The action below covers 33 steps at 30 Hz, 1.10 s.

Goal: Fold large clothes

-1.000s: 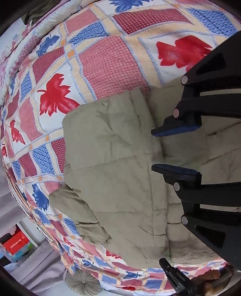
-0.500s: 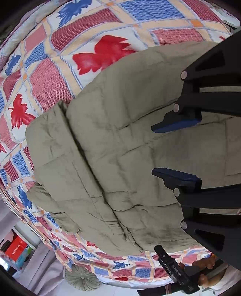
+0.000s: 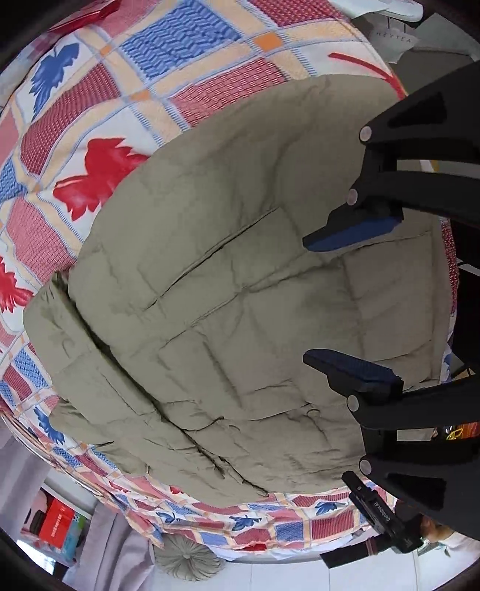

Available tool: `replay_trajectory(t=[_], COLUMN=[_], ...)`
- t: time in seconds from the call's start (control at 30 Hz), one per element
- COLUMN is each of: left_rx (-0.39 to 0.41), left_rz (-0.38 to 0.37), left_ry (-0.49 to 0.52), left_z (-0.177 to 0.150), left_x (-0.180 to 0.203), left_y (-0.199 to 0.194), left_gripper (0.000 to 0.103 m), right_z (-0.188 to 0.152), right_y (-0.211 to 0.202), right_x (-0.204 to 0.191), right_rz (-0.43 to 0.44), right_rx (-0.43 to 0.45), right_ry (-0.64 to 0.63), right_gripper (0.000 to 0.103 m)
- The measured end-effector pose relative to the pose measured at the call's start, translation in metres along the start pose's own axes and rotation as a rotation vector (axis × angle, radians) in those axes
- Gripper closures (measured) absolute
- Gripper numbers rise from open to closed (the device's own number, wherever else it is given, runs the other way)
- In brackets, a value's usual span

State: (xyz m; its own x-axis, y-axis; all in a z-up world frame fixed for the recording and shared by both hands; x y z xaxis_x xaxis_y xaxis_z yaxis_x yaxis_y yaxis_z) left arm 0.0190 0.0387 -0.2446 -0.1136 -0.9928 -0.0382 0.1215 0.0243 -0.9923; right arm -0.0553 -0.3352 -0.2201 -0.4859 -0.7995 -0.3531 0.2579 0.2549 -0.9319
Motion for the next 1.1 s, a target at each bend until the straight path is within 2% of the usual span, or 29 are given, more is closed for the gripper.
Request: replay_trajectory(t=[0.07, 0.17, 0.33, 0.5, 0.6, 0.77, 0.9, 1.0, 1.1], left_rx=[-0.015, -0.031, -0.078, -0.108, -0.113, -0.143, -0.19, -0.226, -0.287], left_rz=[-0.006, -0.013, -0.045, -0.132, -0.2, -0.39, -0.527, -0.607, -0.683], left_ry=[-0.018, -0.043, -0.086, -0.142, -0.172, -0.26, -0.334, -0.353, -0.361], left_z=[-0.008, -0.019, -0.035, -0.044, -0.048, -0.064, -0.083, -0.1, -0.115], left_x=[-0.005, -0.012, -0.022, -0.032, -0.038, -0.055, -0.068, -0.069, -0.069], left_y=[0.0, 0.002, 0.01, 0.012, 0.01, 0.004, 0.001, -0.003, 0.002], left_gripper=[0.001, 0.001, 0.001, 0.001, 0.001, 0.001, 0.001, 0.001, 0.001], right_z=[-0.003, -0.009, -0.022, -0.046, -0.057, -0.071, -0.077, -0.074, -0.069], right_y=[-0.003, -0.012, -0.027, -0.029, -0.022, 0.002, 0.02, 0.028, 0.029], right_x=[0.008, 0.023, 0.057, 0.083, 0.091, 0.094, 0.091, 0.087, 0.08], right_rz=[-0.001, 0.024, 0.063, 0.181, 0.183, 0.233, 0.323, 0.398, 0.45], right_rx=[0.003, 0.029, 0.037, 0.014, -0.009, -0.077, -0.073, -0.055, -0.051], right_ry=[0.024, 0.076, 0.193, 0.33, 0.379, 0.433, 0.495, 0.554, 0.558], right_gripper=[0.043, 0.023, 0.022, 0.022, 0.022, 0.022, 0.022, 0.022, 0.022])
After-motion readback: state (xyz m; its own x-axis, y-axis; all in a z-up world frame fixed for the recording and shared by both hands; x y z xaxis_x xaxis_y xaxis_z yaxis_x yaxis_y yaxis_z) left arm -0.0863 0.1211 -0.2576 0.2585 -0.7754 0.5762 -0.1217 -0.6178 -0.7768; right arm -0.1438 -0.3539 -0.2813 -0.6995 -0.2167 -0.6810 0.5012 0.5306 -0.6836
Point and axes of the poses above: each gripper's, at about its wrist camera, not at the fingertips, and y roughly the way its jaws point, x to its right, z to its top, the point moved 2 cm from there along y, roughly the way its jaws point, and after that the axes turned 2 degrees about -y, right-handed, at the moved point
